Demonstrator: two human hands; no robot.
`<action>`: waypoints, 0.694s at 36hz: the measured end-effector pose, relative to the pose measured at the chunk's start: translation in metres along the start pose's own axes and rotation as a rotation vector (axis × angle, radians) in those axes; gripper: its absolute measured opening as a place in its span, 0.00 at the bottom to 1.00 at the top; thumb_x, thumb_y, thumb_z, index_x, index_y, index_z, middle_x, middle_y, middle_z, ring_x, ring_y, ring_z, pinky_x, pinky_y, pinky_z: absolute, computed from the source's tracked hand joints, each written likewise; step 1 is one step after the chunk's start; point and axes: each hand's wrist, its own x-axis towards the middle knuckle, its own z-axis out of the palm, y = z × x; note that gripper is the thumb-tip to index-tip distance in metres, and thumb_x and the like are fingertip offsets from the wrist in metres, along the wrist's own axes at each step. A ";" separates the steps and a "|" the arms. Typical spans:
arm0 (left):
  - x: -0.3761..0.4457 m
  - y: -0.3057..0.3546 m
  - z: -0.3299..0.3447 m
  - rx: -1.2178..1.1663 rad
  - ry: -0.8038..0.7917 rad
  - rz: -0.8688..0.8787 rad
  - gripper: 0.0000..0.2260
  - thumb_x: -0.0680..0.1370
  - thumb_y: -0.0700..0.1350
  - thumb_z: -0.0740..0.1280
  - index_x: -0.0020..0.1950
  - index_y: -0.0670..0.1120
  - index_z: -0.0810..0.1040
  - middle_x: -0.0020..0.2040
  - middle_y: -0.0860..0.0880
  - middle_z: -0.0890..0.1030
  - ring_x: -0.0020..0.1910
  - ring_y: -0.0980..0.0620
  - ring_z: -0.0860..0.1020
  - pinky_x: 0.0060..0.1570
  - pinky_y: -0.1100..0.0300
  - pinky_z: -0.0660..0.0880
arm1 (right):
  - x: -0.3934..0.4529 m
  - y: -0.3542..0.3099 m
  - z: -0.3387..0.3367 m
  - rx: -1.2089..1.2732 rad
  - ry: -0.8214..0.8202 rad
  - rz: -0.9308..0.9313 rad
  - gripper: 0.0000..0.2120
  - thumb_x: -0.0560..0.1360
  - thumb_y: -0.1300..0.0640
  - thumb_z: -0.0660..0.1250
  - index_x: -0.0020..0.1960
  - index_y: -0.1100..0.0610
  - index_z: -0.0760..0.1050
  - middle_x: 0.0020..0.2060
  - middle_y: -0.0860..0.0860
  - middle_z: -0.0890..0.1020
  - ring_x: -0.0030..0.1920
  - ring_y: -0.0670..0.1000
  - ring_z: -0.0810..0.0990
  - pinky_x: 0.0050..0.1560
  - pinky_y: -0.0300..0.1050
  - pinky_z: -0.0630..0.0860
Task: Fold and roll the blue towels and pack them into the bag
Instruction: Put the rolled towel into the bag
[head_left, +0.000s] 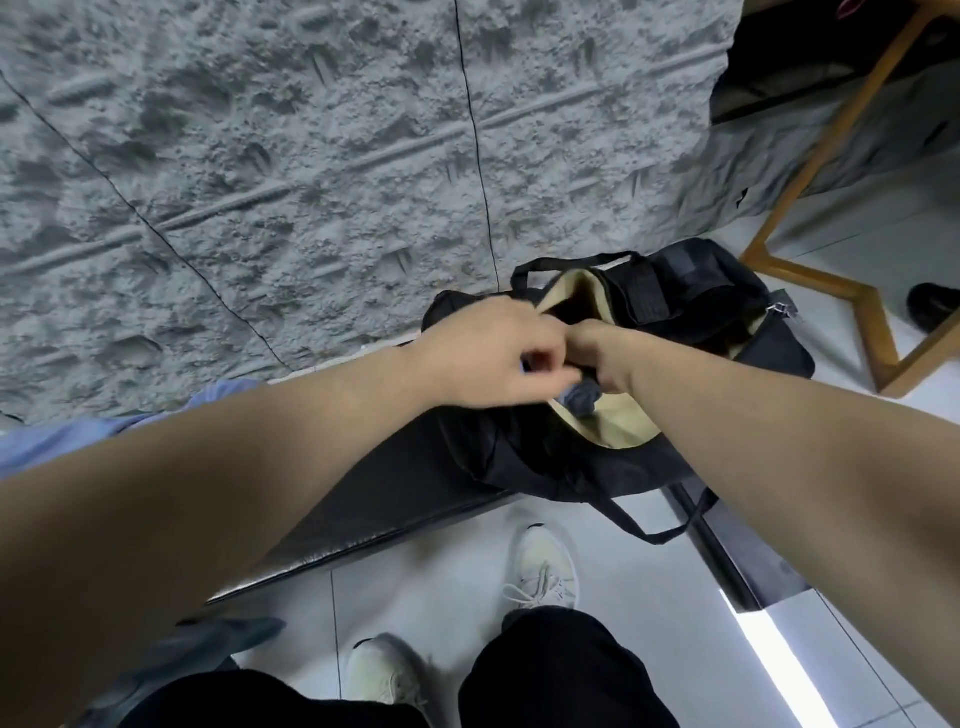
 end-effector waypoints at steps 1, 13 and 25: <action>-0.004 0.000 0.001 0.066 -0.098 0.048 0.18 0.73 0.65 0.62 0.44 0.53 0.82 0.36 0.57 0.78 0.41 0.56 0.74 0.50 0.54 0.70 | 0.002 0.001 -0.001 0.003 -0.009 -0.015 0.15 0.79 0.50 0.63 0.43 0.61 0.74 0.38 0.59 0.80 0.36 0.56 0.81 0.37 0.46 0.76; -0.021 0.001 -0.003 -0.345 -0.289 -0.026 0.08 0.77 0.51 0.70 0.51 0.50 0.85 0.49 0.60 0.81 0.51 0.61 0.80 0.56 0.56 0.76 | -0.003 -0.003 0.003 0.093 -0.118 0.094 0.11 0.78 0.51 0.65 0.41 0.57 0.78 0.29 0.52 0.82 0.25 0.51 0.80 0.29 0.40 0.75; -0.023 0.001 -0.006 -0.334 -0.291 -0.215 0.05 0.76 0.47 0.73 0.51 0.53 0.85 0.46 0.61 0.82 0.49 0.63 0.78 0.54 0.64 0.74 | -0.017 0.004 -0.002 -0.229 -0.104 0.126 0.12 0.76 0.47 0.67 0.52 0.55 0.79 0.44 0.51 0.83 0.43 0.51 0.81 0.44 0.43 0.75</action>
